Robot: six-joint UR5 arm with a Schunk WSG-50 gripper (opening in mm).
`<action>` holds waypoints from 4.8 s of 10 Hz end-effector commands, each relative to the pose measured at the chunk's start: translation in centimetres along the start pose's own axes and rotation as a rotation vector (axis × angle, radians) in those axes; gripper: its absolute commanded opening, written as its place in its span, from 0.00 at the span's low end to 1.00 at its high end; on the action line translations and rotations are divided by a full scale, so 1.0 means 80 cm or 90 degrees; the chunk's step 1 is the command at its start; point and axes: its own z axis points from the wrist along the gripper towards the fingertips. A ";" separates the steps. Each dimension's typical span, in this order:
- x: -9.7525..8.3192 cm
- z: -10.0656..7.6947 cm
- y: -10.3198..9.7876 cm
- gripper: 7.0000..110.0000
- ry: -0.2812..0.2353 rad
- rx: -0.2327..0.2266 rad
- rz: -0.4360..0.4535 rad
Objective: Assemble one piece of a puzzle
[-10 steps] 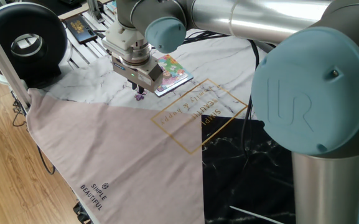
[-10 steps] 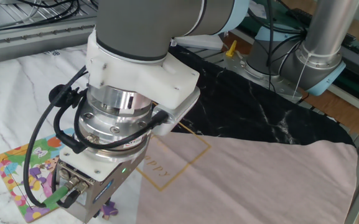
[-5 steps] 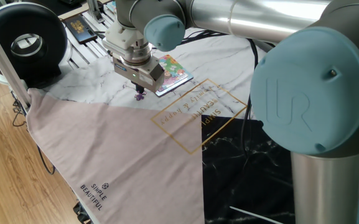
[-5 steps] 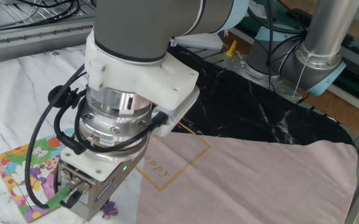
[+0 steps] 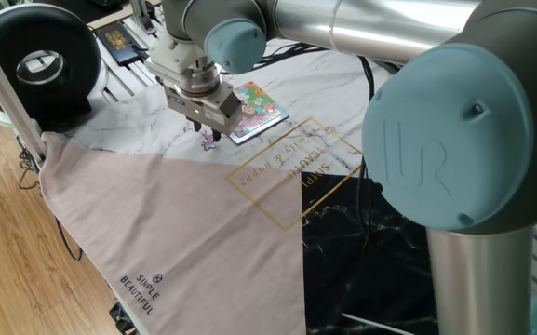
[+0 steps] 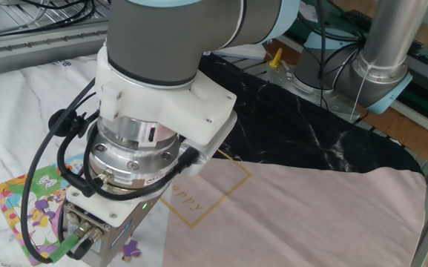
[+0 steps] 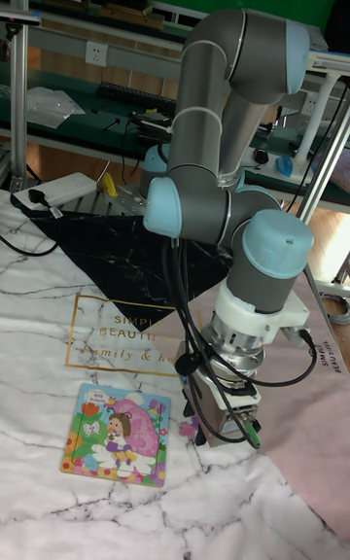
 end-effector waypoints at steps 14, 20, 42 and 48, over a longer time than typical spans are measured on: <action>0.003 0.012 0.003 0.36 0.004 -0.025 -0.007; 0.002 0.012 0.004 0.36 0.000 -0.027 -0.020; -0.001 0.020 0.003 0.15 -0.002 -0.017 -0.019; 0.009 -0.010 0.008 0.00 0.045 -0.040 0.008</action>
